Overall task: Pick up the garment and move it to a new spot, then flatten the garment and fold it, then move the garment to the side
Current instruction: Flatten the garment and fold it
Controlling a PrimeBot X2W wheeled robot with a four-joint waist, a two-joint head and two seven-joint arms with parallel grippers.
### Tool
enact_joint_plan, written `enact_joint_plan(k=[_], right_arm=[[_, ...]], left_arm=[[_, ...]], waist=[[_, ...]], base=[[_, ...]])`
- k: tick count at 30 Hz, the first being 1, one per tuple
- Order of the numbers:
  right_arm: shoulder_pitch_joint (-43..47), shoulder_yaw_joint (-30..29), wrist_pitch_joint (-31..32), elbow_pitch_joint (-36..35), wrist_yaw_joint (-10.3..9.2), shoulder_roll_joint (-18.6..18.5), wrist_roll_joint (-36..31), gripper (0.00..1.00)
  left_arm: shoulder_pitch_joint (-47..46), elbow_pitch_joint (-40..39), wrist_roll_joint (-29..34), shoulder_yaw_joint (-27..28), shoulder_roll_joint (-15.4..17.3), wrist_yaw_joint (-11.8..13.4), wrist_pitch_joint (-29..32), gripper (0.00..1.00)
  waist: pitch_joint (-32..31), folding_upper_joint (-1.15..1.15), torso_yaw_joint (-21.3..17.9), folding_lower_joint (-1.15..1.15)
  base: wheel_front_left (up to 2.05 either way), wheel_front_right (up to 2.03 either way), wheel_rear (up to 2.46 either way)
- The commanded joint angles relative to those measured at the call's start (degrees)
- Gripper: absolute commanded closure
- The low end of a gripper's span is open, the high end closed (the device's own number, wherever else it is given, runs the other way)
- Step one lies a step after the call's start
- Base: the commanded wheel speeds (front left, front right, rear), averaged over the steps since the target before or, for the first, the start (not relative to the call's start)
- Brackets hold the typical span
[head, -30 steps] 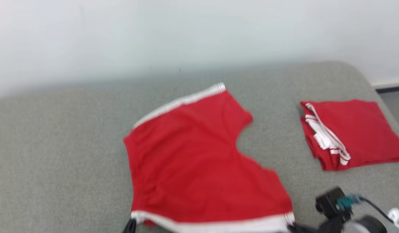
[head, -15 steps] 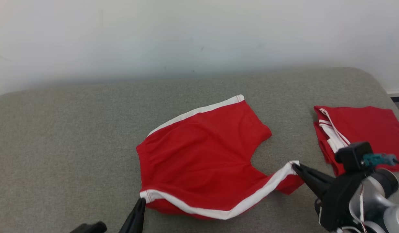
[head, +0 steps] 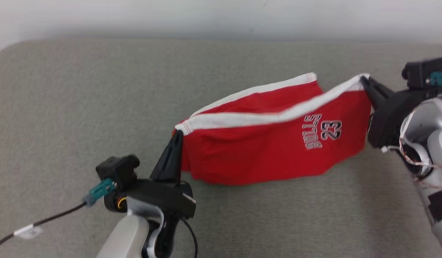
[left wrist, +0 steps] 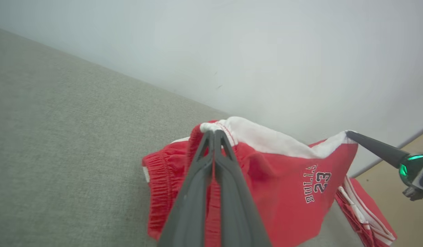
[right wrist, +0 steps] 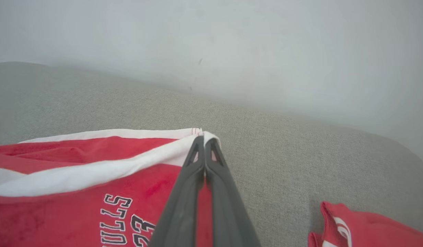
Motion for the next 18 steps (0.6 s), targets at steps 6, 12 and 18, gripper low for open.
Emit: enact_joint_plan(k=[6,12,18], right_arm=[[-7.7,0.0,-4.0,8.7,0.03,1.6,-3.5,1.0],[-12.7,0.6,-7.0,13.5,0.03,2.3,-6.4,1.0],[-16.0,-0.7,-9.4,17.7,0.03,2.8,-9.4,1.0]], left_arm=[[-7.6,7.4,0.4,-1.6,-1.7,1.6,-2.3,1.0],[-12.2,11.9,-0.7,-2.5,-2.1,2.4,-4.2,1.0],[-15.5,14.7,-1.8,-4.6,-2.2,2.7,-4.4,1.0]], waist=[[8.0,-0.01,7.2,-0.02],[10.0,-0.01,7.6,-0.02],[11.5,-0.01,8.3,-0.02]], base=[[0.0,0.0,0.0],[0.0,0.0,0.0],[0.0,0.0,0.0]])
